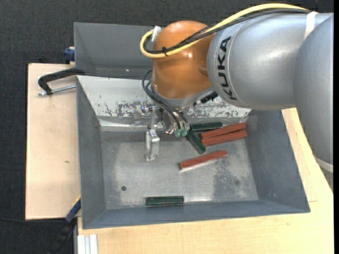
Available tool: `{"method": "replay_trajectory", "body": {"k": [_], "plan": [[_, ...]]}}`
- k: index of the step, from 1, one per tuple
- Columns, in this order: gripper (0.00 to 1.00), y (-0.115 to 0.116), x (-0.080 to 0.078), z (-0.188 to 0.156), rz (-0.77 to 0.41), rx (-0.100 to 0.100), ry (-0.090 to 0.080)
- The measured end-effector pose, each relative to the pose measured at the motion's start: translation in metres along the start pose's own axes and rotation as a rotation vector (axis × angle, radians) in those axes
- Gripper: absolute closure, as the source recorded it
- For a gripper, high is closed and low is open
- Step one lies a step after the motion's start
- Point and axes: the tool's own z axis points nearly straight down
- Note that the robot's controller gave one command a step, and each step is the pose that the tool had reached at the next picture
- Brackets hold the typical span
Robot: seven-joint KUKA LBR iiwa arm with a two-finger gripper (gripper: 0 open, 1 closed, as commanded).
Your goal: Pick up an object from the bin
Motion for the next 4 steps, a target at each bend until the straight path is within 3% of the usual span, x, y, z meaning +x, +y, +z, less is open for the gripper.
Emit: {"method": "replay_trajectory", "body": {"k": [1, 2, 3, 4], "plan": [[0.00, -0.034, 0.007, 0.065, -0.108, 0.000, 0.012], [0.00, -0.054, 0.013, 0.100, -0.180, 0.001, 0.024], [0.00, -0.084, 0.021, 0.075, -0.255, -0.002, 0.016], [0.00, -0.110, 0.033, 0.092, -0.282, 0.000, 0.013]]}}
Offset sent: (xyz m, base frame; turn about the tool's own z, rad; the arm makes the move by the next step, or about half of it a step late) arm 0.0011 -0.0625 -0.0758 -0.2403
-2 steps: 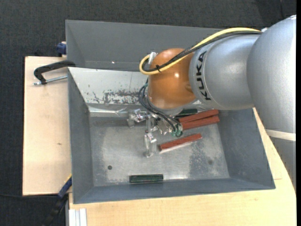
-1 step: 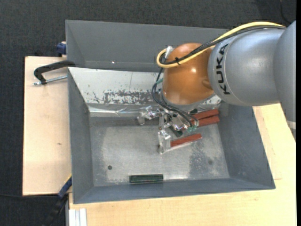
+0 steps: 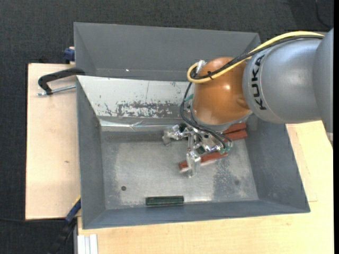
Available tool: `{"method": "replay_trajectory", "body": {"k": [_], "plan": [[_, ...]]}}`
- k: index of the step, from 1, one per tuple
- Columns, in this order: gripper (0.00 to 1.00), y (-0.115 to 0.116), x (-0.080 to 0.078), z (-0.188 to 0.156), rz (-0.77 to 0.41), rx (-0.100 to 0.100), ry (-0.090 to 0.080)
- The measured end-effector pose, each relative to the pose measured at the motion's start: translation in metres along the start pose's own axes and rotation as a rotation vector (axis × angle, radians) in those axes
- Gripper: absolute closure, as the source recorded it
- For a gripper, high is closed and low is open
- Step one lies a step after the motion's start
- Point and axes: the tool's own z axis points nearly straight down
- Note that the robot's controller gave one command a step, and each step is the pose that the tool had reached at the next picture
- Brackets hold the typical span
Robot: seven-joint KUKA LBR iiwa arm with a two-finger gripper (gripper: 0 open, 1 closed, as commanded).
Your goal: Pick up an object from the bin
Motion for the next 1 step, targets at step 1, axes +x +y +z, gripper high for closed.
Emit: {"method": "replay_trajectory", "body": {"k": [1], "plan": [[0.00, -0.0553, 0.0205, -0.0118, -0.092, -0.001, 0.000]]}}
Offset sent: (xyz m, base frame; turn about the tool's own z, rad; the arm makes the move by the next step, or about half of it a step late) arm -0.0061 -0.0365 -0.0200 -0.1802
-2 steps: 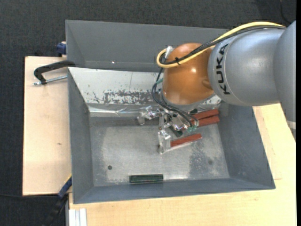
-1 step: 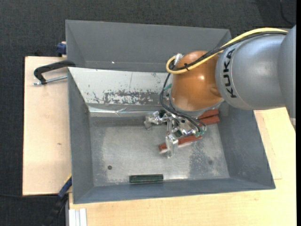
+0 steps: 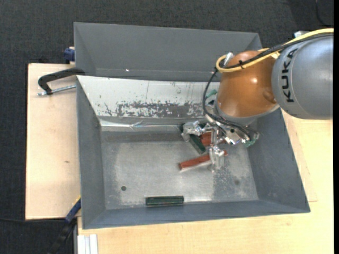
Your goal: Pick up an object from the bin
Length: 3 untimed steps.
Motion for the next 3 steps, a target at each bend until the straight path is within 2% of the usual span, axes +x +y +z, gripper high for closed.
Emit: {"method": "replay_trajectory", "body": {"k": [1, 2, 3], "plan": [[0.00, -0.010, 0.005, -0.003, -0.003, 0.003, -0.002], [1.00, -0.019, -0.018, 0.028, -0.408, -0.005, 0.020], [1.00, -0.019, -0.018, 0.028, -0.408, -0.005, 0.019]]}}
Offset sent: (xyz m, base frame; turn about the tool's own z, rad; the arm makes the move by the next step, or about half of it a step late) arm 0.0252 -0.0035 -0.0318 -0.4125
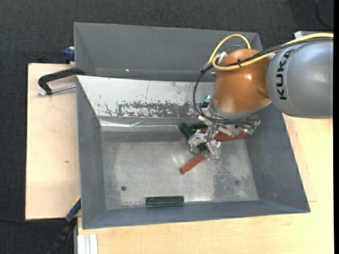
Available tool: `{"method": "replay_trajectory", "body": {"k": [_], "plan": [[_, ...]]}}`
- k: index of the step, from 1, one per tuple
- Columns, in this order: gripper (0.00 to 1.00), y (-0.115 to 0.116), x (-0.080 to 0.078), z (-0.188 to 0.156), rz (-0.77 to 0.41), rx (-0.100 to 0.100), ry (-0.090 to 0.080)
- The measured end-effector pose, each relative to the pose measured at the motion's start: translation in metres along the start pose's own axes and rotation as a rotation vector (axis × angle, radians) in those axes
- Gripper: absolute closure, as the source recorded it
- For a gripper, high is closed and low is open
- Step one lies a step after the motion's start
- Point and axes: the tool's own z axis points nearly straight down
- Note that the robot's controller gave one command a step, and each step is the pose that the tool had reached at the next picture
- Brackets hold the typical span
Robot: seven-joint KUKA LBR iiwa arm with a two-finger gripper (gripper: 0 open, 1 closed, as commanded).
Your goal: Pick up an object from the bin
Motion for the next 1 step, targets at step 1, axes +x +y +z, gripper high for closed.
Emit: {"method": "replay_trajectory", "body": {"k": [1], "plan": [[1.00, 0.0058, 0.0138, -0.0376, 0.024, 0.005, -0.015]]}}
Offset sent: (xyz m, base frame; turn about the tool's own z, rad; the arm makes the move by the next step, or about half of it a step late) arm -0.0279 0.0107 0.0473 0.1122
